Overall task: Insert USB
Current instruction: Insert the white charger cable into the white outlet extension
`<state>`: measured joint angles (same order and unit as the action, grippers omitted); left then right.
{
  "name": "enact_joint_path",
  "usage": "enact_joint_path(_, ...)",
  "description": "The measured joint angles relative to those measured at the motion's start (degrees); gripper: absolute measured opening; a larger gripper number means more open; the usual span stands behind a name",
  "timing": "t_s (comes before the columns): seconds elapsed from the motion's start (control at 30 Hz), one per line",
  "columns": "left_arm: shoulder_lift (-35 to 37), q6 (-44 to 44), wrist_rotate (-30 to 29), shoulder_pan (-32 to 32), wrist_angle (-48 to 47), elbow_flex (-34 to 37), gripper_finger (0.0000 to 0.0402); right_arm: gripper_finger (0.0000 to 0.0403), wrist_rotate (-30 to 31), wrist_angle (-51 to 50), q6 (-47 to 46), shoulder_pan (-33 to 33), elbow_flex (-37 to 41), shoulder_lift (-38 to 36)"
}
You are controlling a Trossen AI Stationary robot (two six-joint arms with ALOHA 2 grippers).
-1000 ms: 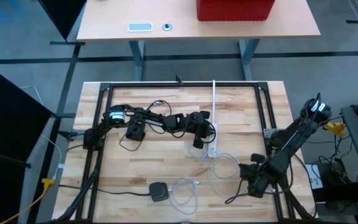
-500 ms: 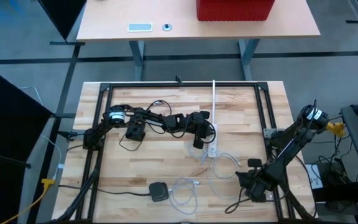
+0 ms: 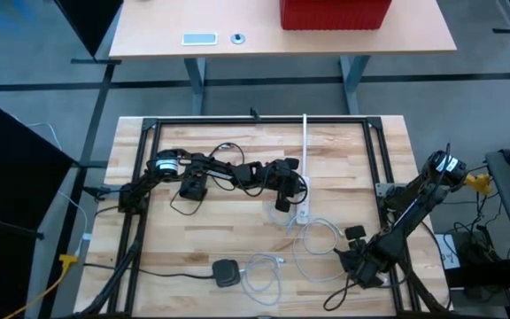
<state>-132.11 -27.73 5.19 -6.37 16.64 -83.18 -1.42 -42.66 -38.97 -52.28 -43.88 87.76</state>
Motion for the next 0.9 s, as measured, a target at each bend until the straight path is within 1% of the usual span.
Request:
enact_joint_path(0.13,0.0,0.2,0.0,0.0,0.0,0.0,0.0041,0.0161,-0.6,-0.5,0.9,0.2,-2.0,-0.4)
enact_joint_path(0.3,0.0,0.7,0.0,0.0,0.0,0.0,0.0041,0.0156,-2.7,-0.5,4.3,1.7,-5.4,-0.5)
enact_joint_path(0.7,0.0,2.7,-0.1,0.0,0.1,0.0,0.0041,0.0134,-4.0,0.3,22.0,7.3,-5.2,2.8)
enact_joint_path(0.8,0.0,2.8,-0.1,0.0,0.1,0.0,0.0041,0.0127,-7.4,2.2,25.2,7.8,-5.2,3.8)
enact_joint_path(0.9,0.0,3.0,-0.1,0.0,0.1,0.0,0.0041,0.0117,-10.9,2.5,26.2,7.7,-5.1,5.0)
